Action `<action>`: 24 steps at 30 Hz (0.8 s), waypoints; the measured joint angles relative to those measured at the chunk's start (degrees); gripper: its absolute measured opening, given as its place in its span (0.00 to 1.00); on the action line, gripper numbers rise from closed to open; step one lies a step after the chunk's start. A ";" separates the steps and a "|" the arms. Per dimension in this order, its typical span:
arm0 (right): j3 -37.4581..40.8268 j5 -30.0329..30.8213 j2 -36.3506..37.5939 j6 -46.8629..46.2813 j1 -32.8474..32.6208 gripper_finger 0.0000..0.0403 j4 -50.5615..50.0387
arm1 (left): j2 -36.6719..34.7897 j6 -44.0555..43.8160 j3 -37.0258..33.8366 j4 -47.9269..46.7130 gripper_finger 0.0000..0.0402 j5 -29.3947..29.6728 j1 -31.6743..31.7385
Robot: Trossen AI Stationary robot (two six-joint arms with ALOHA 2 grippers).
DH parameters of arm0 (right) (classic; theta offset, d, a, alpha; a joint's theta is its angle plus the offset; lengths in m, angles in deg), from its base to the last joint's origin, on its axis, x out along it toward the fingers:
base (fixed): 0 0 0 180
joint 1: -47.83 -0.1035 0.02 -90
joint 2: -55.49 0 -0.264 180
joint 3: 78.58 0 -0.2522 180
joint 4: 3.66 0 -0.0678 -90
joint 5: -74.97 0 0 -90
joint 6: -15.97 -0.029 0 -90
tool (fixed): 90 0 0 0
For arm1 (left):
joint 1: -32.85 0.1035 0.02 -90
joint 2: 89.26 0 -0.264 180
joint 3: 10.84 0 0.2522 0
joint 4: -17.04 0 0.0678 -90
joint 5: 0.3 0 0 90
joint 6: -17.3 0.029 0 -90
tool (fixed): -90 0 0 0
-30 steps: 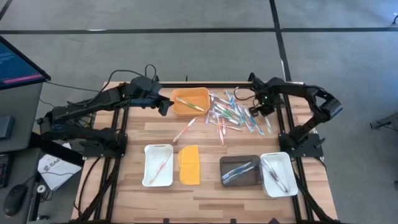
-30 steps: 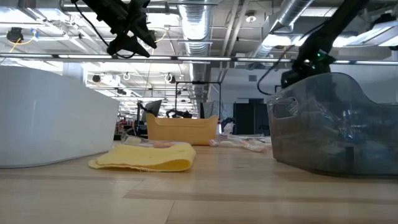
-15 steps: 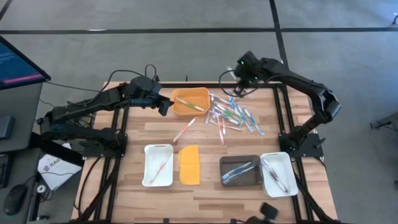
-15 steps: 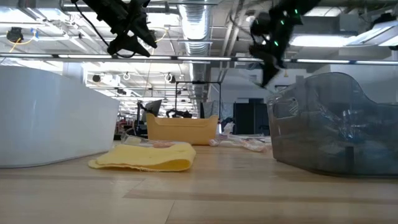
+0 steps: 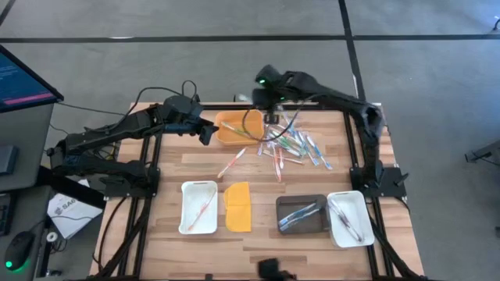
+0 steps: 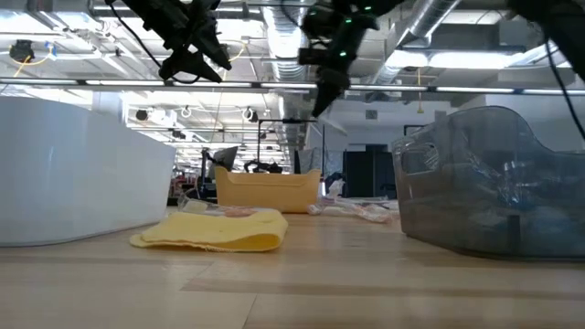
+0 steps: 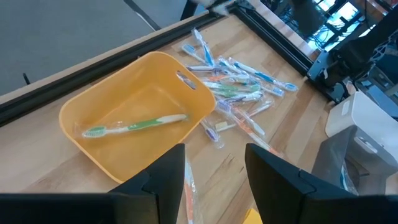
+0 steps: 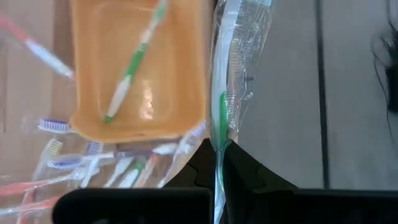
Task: Pick & Place Toothbrushes
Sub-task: Put the green toothbrush into the yellow bin
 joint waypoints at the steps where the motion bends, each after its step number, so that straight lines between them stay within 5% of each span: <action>1: -2.53 0.45 -2.07 1.46 -0.77 0.00 -0.74 | 0.00 -0.01 0.00 -0.03 0.40 -0.26 0.00; 11: -21.56 1.32 -17.61 18.37 -5.78 0.01 -4.84 | 0.00 -0.23 0.00 -1.69 0.40 -0.63 0.00; 24: -20.69 0.21 -24.01 24.32 -5.47 0.02 -6.23 | -0.22 -0.37 0.00 -2.03 0.40 -1.49 -1.55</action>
